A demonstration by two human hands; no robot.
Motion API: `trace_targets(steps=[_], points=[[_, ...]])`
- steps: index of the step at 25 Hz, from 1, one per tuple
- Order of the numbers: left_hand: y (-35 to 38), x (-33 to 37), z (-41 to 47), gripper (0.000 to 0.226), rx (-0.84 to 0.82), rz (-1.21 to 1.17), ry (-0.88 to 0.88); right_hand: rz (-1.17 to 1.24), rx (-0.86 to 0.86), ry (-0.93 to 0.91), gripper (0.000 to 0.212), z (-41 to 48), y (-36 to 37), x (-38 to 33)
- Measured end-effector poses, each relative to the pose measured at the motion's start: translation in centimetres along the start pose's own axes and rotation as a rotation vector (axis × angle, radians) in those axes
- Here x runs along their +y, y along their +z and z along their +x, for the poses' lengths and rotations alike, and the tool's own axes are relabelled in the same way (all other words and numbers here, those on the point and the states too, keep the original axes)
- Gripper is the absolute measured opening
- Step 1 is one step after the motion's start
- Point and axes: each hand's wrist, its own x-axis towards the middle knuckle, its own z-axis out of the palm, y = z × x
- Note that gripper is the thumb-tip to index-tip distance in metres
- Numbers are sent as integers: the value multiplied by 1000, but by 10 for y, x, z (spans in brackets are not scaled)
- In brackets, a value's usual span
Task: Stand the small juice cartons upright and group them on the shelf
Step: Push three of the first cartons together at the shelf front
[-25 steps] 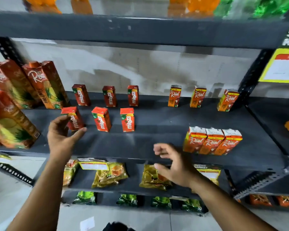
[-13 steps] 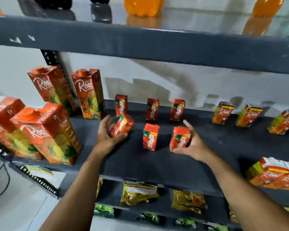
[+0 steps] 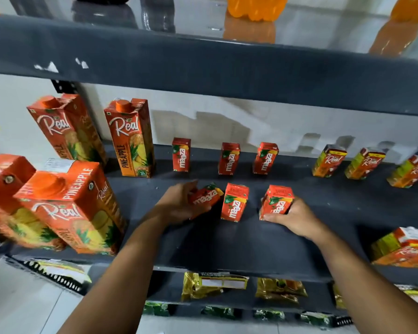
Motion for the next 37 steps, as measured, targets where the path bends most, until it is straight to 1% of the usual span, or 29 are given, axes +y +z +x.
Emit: trace_targets(steps=[1, 2, 3, 5, 8, 9, 11, 13, 14, 17, 18, 22, 25, 28, 32, 35, 36, 37], points=[[2, 5, 2, 80, -22, 164, 9, -11, 12, 9, 50, -1, 0, -1], [4, 8, 4, 79, -7, 263, 24, -21, 21, 12, 48, -3, 0, -3], [5, 11, 4, 75, 18, 286, 22, -37, 30, 13, 48, -4, 1, -3], [10, 11, 0, 67, 99, 173, 7, -71, 44, 17, 47, -9, 3, -5], [22, 7, -12, 60, 258, -161, -58, -92, 51, 6, 44, -13, 4, -7], [26, 6, -17, 61, 309, -256, -70, -103, 51, 3, 44, -14, 3, -7], [31, 5, -22, 69, 386, -381, -41, -111, 47, 6, 44, -14, 2, -8], [33, 3, -24, 82, 414, -481, 0, -112, 45, 9, 45, -15, 1, -9], [33, 1, -25, 84, 415, -518, 6, -116, 51, 10, 45, -16, 1, -11], [29, -3, -28, 74, 356, -648, 28, -114, 59, 5, 45, -19, 2, -15], [28, -6, -29, 72, 327, -658, 45, -113, 61, 4, 45, -20, 2, -15], [17, -17, -31, 72, 187, -512, 107, -126, 10, 22, 45, -20, 0, -13], [12, -18, -27, 68, 102, -518, 96, -148, -70, 27, 42, -16, 2, -16], [19, -13, -20, 63, 85, -503, 74, -136, -107, 6, 42, -13, 11, -20], [29, 0, -11, 65, 65, -466, 82, -78, -158, -43, 44, -16, 29, -33], [33, 11, -7, 61, 11, -508, 103, -73, -149, -55, 44, -18, 39, -34], [33, 13, -8, 57, -9, -513, 102, -84, -141, -63, 47, -17, 42, -29], [33, 14, -10, 55, -30, -511, 103, -98, -129, -67, 56, -17, 43, -25]])
